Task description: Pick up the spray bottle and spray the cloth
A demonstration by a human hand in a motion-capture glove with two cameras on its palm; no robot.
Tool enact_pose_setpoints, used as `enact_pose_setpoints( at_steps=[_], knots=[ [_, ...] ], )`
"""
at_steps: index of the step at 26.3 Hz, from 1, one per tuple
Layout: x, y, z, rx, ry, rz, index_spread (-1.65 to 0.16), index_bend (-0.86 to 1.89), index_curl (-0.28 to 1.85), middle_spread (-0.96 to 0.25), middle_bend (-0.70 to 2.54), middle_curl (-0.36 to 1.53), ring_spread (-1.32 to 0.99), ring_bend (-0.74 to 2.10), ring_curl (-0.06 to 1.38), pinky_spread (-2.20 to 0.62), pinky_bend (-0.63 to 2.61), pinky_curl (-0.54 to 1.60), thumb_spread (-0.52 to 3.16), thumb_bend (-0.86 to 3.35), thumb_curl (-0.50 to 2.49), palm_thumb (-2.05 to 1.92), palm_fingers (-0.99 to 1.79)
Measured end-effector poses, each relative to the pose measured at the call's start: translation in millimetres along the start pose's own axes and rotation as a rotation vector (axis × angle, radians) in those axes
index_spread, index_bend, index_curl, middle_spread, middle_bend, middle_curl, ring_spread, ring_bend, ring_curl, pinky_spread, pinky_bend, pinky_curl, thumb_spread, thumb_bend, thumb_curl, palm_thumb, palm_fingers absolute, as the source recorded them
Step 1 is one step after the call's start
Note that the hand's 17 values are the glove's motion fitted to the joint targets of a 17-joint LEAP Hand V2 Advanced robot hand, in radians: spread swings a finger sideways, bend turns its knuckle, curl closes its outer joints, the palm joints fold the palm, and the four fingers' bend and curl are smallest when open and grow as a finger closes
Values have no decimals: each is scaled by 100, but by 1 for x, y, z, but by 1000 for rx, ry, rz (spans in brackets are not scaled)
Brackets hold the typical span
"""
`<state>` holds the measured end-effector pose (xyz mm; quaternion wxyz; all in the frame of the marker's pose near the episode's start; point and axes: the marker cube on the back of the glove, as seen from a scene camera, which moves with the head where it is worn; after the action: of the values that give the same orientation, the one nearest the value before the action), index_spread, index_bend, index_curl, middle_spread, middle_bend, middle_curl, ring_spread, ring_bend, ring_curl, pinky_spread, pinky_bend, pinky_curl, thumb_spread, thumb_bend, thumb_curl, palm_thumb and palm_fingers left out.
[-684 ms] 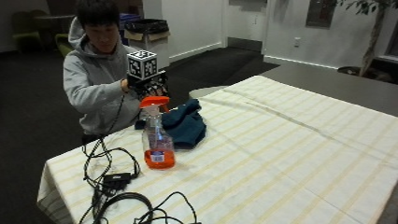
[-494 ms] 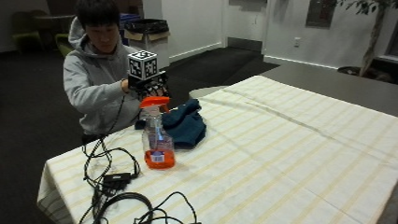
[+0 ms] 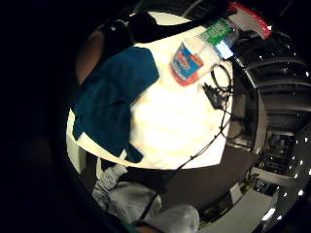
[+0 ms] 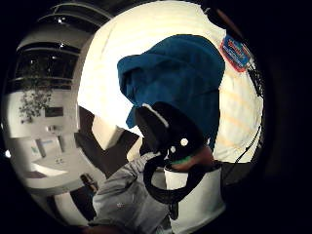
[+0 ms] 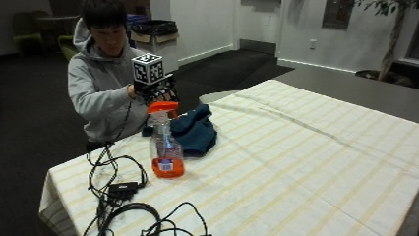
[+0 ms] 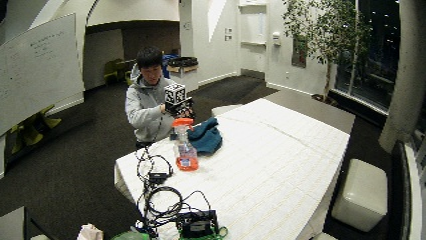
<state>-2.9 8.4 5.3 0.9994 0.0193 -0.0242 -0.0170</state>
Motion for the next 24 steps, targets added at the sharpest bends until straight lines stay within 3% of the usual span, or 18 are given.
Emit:
enact_pose_setpoints(
  at_steps=[9,13,17,24],
  knots=[
    [25,22,3,137,-211,96,-27,14,24,-1,31,28,7,22,21,25,37,27,107,6,17,39,52],
    [46,26,6,221,-347,208,-26,13,24,0,31,30,7,22,22,25,37,28,108,4,18,40,52],
    [67,13,13,411,-453,360,-24,12,24,1,30,31,7,23,23,25,38,29,109,3,19,44,50],
    [89,8,23,437,-564,384,-20,9,23,4,27,32,10,23,25,25,45,33,109,2,22,50,41]
  ],
)
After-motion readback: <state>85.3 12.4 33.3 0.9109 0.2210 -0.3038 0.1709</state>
